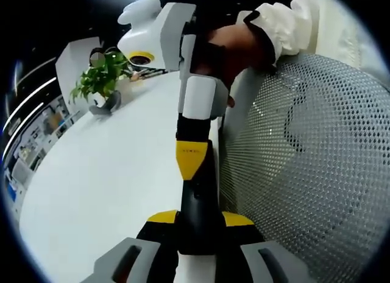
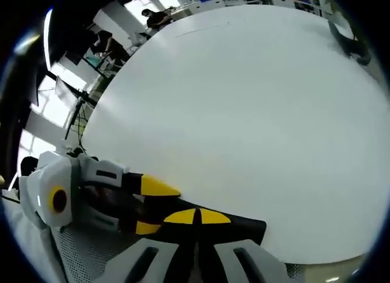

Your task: Press the specified remote control buttons in sequence, fully releasing each button before pressing the next.

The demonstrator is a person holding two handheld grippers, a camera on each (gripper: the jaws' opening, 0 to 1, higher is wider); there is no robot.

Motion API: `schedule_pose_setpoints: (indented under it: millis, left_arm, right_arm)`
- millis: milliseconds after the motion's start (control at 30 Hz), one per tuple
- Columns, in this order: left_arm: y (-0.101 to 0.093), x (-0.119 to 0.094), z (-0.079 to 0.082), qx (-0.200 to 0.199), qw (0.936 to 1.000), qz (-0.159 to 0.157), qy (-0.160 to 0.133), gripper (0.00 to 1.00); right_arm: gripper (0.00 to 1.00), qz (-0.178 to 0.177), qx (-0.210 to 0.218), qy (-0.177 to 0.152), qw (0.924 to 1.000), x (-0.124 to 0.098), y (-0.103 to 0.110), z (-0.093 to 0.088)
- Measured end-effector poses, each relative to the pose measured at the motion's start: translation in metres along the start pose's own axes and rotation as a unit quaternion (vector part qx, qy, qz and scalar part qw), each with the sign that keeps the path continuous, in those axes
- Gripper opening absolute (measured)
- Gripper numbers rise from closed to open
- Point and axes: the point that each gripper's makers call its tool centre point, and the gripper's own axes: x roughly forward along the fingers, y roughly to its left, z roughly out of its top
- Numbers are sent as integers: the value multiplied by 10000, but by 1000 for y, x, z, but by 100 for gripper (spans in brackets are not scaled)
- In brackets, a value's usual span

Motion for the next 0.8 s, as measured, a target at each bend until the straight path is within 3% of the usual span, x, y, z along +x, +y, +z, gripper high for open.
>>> schedule_pose_setpoints:
  millis: [800]
  left_arm:
    - [1, 0, 0, 4, 10000, -18, -12, 25]
  right_arm:
    - [0, -74, -246, 2, 9997, 1, 1, 1]
